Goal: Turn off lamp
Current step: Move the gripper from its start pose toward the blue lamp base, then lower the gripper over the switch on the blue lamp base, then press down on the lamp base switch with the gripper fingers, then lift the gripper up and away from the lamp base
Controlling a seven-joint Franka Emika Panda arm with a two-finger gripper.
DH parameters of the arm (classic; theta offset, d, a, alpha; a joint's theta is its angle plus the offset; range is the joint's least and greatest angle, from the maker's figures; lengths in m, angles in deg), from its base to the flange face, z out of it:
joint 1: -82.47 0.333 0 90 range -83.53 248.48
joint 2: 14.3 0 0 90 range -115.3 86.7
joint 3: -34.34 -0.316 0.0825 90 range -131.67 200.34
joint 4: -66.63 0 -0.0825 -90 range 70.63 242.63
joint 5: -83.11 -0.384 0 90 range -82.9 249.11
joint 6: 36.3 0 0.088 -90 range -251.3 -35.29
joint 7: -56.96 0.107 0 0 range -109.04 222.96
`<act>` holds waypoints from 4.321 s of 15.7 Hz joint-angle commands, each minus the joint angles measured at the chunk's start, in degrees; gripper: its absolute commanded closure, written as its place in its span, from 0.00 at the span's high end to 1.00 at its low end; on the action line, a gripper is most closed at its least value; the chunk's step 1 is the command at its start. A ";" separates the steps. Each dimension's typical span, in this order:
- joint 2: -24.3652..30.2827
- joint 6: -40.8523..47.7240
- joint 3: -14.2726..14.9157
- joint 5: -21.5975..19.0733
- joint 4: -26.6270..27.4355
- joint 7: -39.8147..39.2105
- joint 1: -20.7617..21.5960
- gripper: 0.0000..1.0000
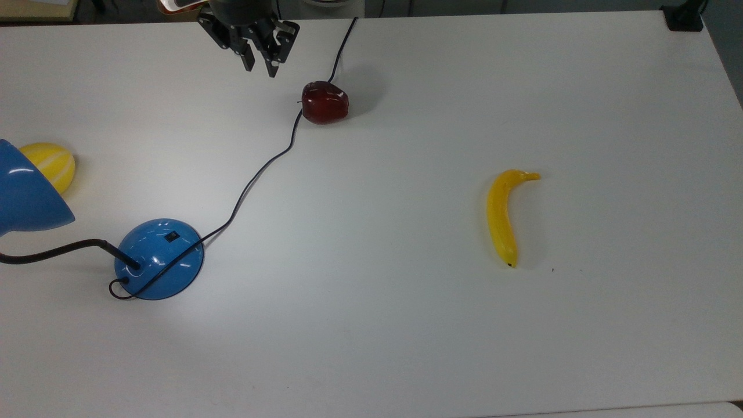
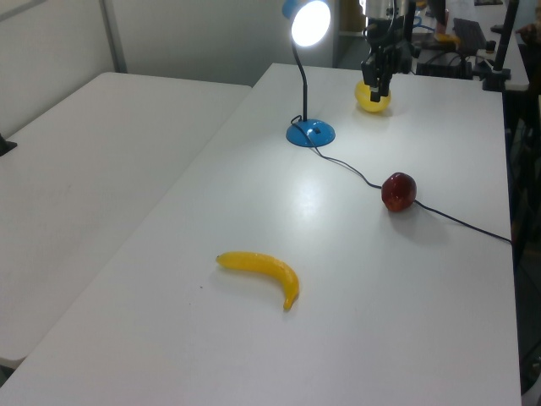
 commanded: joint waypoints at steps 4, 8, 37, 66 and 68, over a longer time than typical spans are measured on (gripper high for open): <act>-4.85 -10.77 0.86 -4.25 -1.52 0.41 -3.82 0.00; -14.77 -20.79 1.47 -3.81 -8.45 6.91 -6.37 0.00; -30.35 -44.81 2.88 0.93 -7.95 10.96 -5.94 0.00; 7.60 -7.93 1.21 1.28 9.38 1.03 1.00 1.00; 10.33 -3.26 1.30 1.28 9.64 0.59 1.36 1.00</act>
